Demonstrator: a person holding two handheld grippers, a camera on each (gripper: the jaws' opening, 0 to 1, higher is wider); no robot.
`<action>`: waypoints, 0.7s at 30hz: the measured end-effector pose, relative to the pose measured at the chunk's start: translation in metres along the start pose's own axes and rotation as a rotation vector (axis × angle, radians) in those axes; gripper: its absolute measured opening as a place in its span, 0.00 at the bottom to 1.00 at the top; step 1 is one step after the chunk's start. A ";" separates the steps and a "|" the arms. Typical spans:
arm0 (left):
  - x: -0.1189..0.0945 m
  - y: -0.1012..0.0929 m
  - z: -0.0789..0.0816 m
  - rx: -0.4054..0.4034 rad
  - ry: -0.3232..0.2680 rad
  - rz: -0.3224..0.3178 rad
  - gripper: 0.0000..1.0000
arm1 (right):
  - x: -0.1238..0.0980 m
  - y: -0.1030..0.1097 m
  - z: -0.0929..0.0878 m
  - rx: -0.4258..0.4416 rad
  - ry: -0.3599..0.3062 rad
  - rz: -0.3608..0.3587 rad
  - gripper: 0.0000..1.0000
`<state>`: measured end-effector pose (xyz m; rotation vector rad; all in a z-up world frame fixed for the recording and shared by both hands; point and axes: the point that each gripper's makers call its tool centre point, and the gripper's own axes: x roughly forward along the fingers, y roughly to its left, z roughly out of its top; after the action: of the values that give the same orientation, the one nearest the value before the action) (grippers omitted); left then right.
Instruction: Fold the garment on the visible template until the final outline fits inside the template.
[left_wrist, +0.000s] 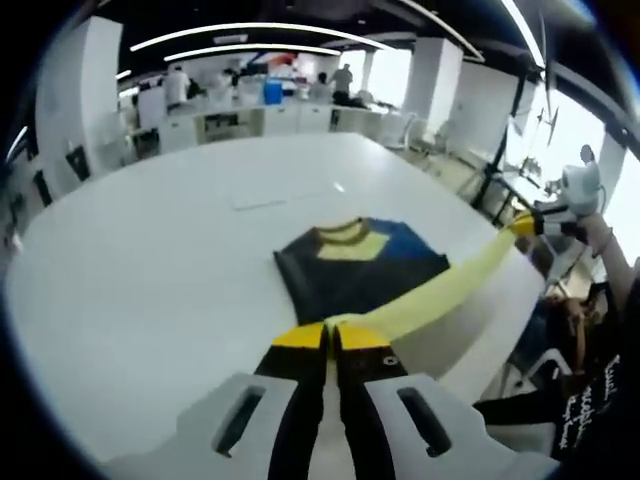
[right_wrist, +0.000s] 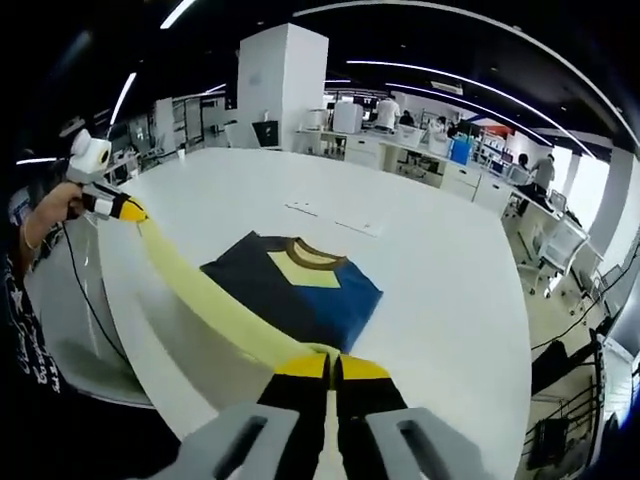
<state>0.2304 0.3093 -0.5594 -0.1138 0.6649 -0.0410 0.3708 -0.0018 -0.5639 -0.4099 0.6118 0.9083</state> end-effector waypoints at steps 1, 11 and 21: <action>0.002 0.001 0.003 0.004 -0.003 0.002 0.00 | 0.001 -0.001 0.002 -0.002 0.000 0.000 0.00; 0.020 0.015 0.027 0.024 -0.036 0.025 0.00 | 0.019 -0.020 0.023 -0.010 -0.032 -0.001 0.00; 0.043 0.029 0.059 0.015 -0.093 0.068 0.00 | 0.041 -0.043 0.046 -0.010 -0.063 -0.040 0.00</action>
<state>0.3003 0.3407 -0.5430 -0.0779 0.5754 0.0247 0.4398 0.0253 -0.5519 -0.3996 0.5399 0.8827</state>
